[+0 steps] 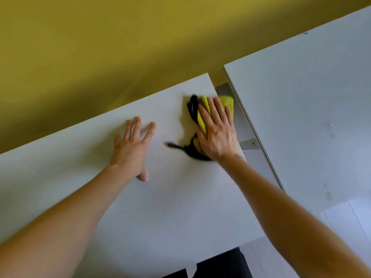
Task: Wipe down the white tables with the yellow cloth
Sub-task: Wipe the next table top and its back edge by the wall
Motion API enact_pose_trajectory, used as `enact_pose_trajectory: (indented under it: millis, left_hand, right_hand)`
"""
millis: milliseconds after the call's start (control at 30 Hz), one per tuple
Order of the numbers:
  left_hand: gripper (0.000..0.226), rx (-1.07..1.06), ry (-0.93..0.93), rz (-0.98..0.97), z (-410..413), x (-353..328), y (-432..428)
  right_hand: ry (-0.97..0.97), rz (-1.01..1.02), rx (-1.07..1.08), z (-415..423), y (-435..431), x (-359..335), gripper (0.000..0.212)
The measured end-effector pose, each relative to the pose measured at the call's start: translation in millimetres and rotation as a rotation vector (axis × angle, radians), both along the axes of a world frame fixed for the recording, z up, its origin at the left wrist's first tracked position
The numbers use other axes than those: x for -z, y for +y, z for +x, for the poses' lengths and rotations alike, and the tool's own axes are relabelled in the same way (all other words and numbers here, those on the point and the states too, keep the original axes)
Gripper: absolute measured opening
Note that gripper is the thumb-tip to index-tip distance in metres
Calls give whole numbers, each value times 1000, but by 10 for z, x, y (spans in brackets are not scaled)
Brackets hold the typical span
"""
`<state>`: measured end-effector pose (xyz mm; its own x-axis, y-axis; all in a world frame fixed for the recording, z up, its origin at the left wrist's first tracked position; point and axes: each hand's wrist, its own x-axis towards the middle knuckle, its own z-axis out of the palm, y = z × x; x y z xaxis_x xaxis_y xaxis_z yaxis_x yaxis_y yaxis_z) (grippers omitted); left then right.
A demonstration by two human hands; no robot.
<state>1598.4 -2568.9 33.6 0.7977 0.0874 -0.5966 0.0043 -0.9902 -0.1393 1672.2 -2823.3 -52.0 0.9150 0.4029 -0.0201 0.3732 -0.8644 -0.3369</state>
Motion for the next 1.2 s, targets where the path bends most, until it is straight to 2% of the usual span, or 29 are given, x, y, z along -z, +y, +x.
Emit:
enact_pose_trajectory:
  millis: [133, 200, 267, 367, 400, 467, 567, 767, 833, 900, 1067, 1133, 1200]
  left_hand:
    - [186, -2, -10, 6, -19, 12, 14]
    - [184, -4, -27, -3, -36, 11, 47]
    - [173, -9, -46, -32, -104, -33, 52]
    - [136, -21, -113, -112, -392, -140, -22]
    - [131, 2, -113, -134, -538, -157, -80]
    - [146, 45, -60, -123, -829, -149, -224]
    - [172, 54, -2, -62, -1058, -60, -360]
    - [177, 39, -26, -37, -1092, 8, -372]
    - [177, 41, -35, -26, -1103, 21, -373]
    - [178, 42, -27, -28, -1094, 16, -382]
    - [178, 49, -23, -18, -1093, 37, -373]
    - [177, 45, -46, -28, -1111, 37, -360]
    - [176, 62, -42, -32, -1106, 37, -355]
  right_hand:
    - [68, -13, 19, -1420, -743, -150, 85]
    - [94, -41, 29, -1582, -811, -162, 88]
    - [74, -61, 28, -1216, -625, -118, 87]
    - [48, -103, 55, -245, -52, -49, 81]
    - [47, -100, 75, 25, 150, -57, 80]
    - [38, -92, 119, 304, 410, -69, 78]
    - [-9, -52, 97, 77, 286, -32, 76]
    - [37, -42, 123, -2045, -959, -104, 83]
    - [70, -74, 192, -2434, -1077, -127, 87]
    - [69, -84, 245, -2209, -885, -97, 86]
    - [31, -73, 332, -811, 210, -38, 80]
    - [25, -62, 339, -685, 333, -45, 79]
    - [8, -51, 230, -923, 33, -13, 76]
